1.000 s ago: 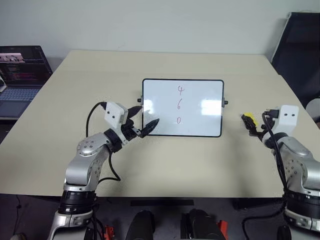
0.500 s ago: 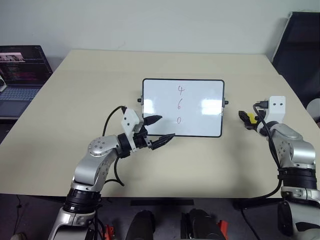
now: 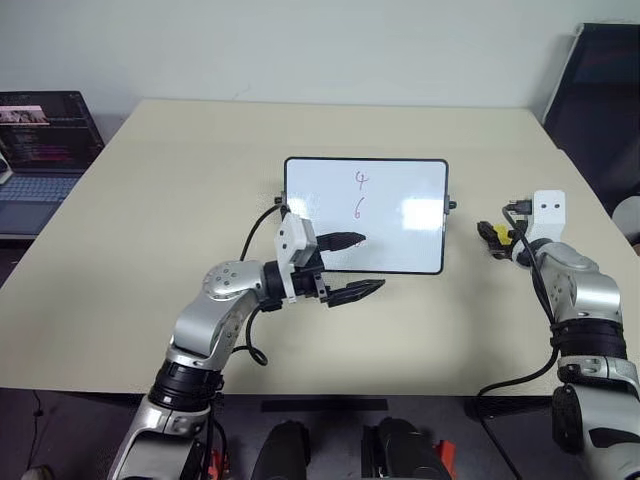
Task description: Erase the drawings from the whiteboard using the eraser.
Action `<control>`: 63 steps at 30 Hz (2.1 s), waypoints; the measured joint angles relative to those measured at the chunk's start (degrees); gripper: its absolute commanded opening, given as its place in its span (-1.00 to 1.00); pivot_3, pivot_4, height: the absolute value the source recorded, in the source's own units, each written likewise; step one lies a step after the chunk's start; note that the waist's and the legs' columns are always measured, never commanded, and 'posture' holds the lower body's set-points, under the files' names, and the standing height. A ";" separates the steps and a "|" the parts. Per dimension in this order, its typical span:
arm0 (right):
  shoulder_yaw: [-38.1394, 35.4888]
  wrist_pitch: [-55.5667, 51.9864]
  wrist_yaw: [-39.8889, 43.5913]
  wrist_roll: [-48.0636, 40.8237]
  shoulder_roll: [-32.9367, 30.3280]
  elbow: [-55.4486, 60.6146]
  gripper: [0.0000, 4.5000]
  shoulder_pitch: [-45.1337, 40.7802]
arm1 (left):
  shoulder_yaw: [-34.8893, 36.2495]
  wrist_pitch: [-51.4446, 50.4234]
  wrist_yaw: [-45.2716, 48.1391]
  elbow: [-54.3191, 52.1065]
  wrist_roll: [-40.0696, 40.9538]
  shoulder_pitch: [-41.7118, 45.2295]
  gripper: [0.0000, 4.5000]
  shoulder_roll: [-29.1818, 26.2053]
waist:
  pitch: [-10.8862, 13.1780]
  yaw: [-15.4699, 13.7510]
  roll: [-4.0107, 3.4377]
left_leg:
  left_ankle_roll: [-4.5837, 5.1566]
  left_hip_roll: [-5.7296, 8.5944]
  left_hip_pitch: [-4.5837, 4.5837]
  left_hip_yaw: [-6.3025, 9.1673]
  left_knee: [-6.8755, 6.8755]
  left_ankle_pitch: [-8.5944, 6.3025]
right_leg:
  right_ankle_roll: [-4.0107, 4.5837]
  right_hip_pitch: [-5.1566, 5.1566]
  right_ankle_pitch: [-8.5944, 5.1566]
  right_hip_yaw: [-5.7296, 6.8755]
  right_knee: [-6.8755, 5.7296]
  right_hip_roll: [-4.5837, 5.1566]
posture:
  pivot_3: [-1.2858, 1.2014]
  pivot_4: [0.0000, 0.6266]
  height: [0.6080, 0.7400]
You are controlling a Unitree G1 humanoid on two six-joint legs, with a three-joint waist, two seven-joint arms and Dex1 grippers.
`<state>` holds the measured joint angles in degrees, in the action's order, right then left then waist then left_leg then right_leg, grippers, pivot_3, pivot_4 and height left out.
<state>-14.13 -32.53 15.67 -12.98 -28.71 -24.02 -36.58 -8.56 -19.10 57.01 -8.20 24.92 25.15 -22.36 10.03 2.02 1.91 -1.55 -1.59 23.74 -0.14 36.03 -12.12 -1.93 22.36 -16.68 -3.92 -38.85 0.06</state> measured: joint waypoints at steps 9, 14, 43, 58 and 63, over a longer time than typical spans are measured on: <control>-0.41 -1.14 -0.31 -1.19 0.68 -3.80 0.98 -1.75 | -1.13 3.40 1.06 2.81 -2.49 0.09 1.00 0.22 | 0.00 -0.05 -0.01 | 0.00 0.00 0.01 0.01 0.01 0.00 | 0.00 0.00 0.00 -0.01 0.00 0.01 | 0.03 -0.52 1.00; -1.09 -2.31 -0.47 -2.33 1.44 -5.17 0.98 -2.45 | -1.23 4.22 1.15 3.36 -3.16 0.07 1.00 0.39 | 0.00 -0.03 -0.01 | 0.00 0.00 0.01 0.01 0.01 0.00 | 0.00 0.00 0.00 -0.01 0.00 0.01 | 0.03 -0.52 1.00; -2.68 -2.49 -1.00 -2.82 1.05 -8.69 -0.60 -2.98 | -1.23 4.50 1.13 3.18 -3.24 -0.75 1.00 0.31 | 0.00 -0.02 -0.01 | 0.00 0.00 0.01 0.00 0.01 0.00 | 0.00 0.00 0.00 -0.01 -0.01 0.01 | 0.03 -0.52 1.00; -2.24 -0.64 -1.63 -1.61 0.93 -9.69 -0.61 -3.39 | -1.15 4.02 0.13 2.86 -3.23 -0.41 1.00 0.15 | 0.01 -0.03 -0.01 | 0.00 0.01 0.01 0.01 0.01 0.00 | 0.00 0.00 0.00 -0.02 -0.01 0.01 | 0.03 -0.52 1.00; -1.54 1.29 -2.45 0.57 -0.68 -6.02 -0.61 -2.74 | -0.91 4.07 -1.79 2.71 -3.74 -0.36 1.00 0.06 | 0.01 -0.03 -0.02 | 0.00 0.00 0.01 0.01 0.01 0.00 | 0.00 0.00 0.00 -0.02 -0.01 0.01 | 0.03 -0.52 1.00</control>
<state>-15.67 -31.24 13.23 -12.41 -29.40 -30.04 -39.33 -9.46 -15.03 55.22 -5.49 21.18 24.78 -22.30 10.05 1.99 1.89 -1.55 -1.59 23.75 -0.13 36.04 -12.12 -1.93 22.36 -16.67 -3.94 -38.85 0.07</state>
